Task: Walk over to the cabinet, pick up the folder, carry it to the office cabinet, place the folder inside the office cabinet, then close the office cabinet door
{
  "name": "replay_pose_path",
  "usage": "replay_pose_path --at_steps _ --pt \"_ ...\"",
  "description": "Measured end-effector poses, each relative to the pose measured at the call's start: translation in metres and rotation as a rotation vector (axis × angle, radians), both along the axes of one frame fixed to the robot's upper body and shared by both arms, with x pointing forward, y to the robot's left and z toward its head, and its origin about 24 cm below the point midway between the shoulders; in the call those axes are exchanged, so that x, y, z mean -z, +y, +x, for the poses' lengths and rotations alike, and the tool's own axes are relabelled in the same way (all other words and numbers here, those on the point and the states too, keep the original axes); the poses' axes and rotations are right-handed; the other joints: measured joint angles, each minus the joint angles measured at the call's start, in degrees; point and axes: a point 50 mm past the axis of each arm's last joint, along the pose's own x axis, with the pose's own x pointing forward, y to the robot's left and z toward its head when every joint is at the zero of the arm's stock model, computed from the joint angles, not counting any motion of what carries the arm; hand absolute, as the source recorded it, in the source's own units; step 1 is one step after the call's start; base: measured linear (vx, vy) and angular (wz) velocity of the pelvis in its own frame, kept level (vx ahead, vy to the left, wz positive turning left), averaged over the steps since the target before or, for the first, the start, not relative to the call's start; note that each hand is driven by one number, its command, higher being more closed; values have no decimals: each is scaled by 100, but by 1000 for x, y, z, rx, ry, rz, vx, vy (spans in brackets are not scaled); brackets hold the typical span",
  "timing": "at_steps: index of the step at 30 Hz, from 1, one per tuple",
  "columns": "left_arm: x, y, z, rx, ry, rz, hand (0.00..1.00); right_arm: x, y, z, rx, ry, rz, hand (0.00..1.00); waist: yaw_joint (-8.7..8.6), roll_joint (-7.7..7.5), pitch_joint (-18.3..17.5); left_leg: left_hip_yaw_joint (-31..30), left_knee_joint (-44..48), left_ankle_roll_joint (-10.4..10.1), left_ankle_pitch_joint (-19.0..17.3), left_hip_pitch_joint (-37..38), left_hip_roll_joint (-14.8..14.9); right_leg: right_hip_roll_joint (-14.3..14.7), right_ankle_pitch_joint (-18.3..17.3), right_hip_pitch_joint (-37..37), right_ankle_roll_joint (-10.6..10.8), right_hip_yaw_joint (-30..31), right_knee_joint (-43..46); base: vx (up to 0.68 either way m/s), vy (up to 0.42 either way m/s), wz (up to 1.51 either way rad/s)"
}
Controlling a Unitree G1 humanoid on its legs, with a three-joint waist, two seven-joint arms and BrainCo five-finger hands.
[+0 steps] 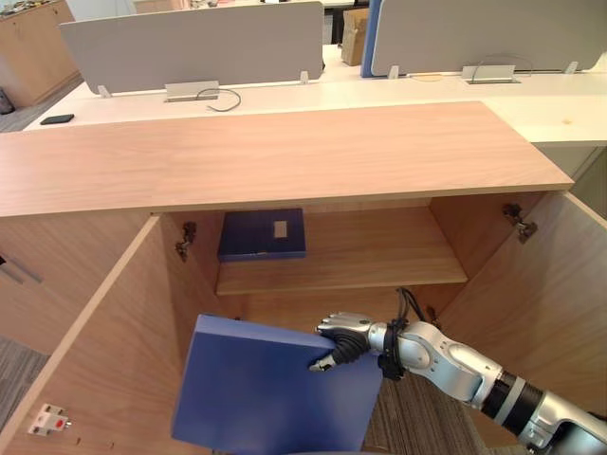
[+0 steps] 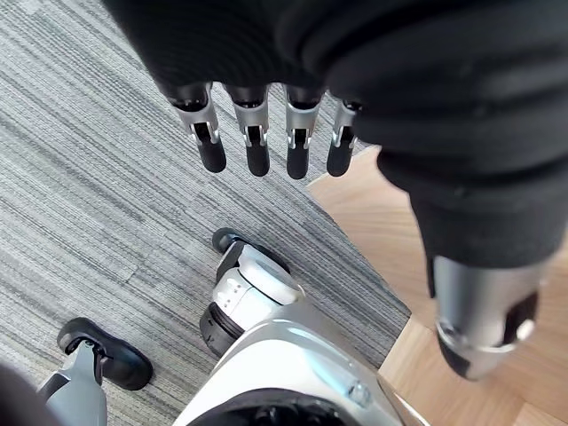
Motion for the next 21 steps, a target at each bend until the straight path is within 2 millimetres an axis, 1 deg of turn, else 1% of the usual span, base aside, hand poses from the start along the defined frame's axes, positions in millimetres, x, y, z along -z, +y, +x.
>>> replay_pose_path --at_steps 1,2,3,4,5,6,7,9,10,12,13,14,15,16,17,18,19,20,21 --pt "-1 0 0 7 -6 5 0 14 -7 0 60 49 -11 100 59 -5 -103 36 -155 39 43 13 -59 -66 70 -1 98 -7 -140 88 94 -2" --pt "-1 -1 0 13 -12 6 0 29 -18 1 156 114 -10 100 96 1 -182 72 -282 70 86 11 -108 -111 148 1 202 -12 -281 96 89 1" --pt "-1 -1 1 15 -19 8 0 34 -23 2 206 142 -4 100 129 8 -198 83 -324 76 100 7 -125 -129 182 1 238 -13 -336 99 67 3" --pt "-2 -1 3 20 -30 10 0 45 -37 8 355 203 41 100 171 11 -203 98 -437 90 135 -2 -156 -147 249 -1 280 -14 -469 88 47 2" --pt "-2 -1 3 25 -35 12 0 50 -47 13 479 235 109 100 183 8 -202 100 -487 98 163 -18 -172 -155 305 -7 310 -15 -559 111 47 0" --pt "-2 -1 4 26 -41 13 0 51 -61 22 663 260 235 100 199 14 -198 112 -540 103 172 -53 -174 -156 381 -10 333 -14 -712 106 46 -3" --pt "-2 -1 4 29 -42 14 0 50 -71 29 796 260 349 100 209 18 -200 118 -567 104 172 -88 -174 -156 437 -12 341 -12 -822 107 44 -5" --pt "-2 -1 5 48 -42 14 0 39 -96 43 1078 214 628 100 228 38 -187 148 -582 119 149 -197 -177 -156 574 -15 376 -8 -1071 121 50 -5" --pt "-2 -1 6 49 -43 14 0 35 -102 47 1145 198 701 100 234 52 -175 165 -581 121 135 -219 -180 -156 613 -18 395 0 -1132 129 62 -12" --pt "-2 -1 9 51 -50 14 0 26 -124 59 1352 168 938 100 260 110 -112 281 -590 140 81 -236 -180 -174 738 -19 442 50 -1307 111 60 -21" --pt "-2 -2 9 51 -51 14 0 25 -127 60 1390 170 983 100 262 123 -104 310 -591 146 69 -237 -179 -177 769 -26 462 80 -1339 105 63 -32" --pt "-2 -2 11 51 -55 14 0 26 -130 62 1465 202 1103 100 288 171 -88 398 -588 169 35 -236 -157 -170 857 -60 524 153 -1395 86 55 -47" --pt "-2 -4 13 47 -61 9 0 29 -129 62 1525 248 1221 100 347 248 -81 524 -587 177 7 -245 -67 -135 987 -151 574 164 -1412 79 47 -57" --pt "-2 -5 15 46 -65 8 0 31 -127 62 1553 278 1291 100 394 289 -74 619 -588 177 6 -247 -32 -107 1073 -208 587 162 -1413 52 18 -74" --pt "-1 -8 20 43 -78 1 0 35 -122 62 1596 338 1402 100 474 378 -88 745 -590 179 5 -261 82 -46 1263 -299 598 136 -1428 45 29 -78" --pt "-2 -10 26 41 -103 2 0 39 -116 61 1630 391 1491 100 526 430 -100 795 -588 196 -6 -264 155 -18 1420 -391 610 102 -1433 37 31 -72" --pt "-3 -11 31 40 -120 5 0 41 -114 61 1644 413 1533 100 534 444 -95 793 -582 196 -7 -261 177 -4 1478 -409 608 63 -1433 14 27 -49" --pt "-4 -14 41 42 -150 2 0 42 -114 60 1666 440 1621 100 536 524 -50 787 -557 213 -67 -230 261 68 1571 -429 587 -77 -1359 -14 11 -27" --pt "-5 -15 51 41 -180 1 0 41 -115 60 1689 462 1722 100 520 563 -37 773 -525 224 -120 -226 334 136 1582 -597 601 -134 -1048 -40 8 -20"
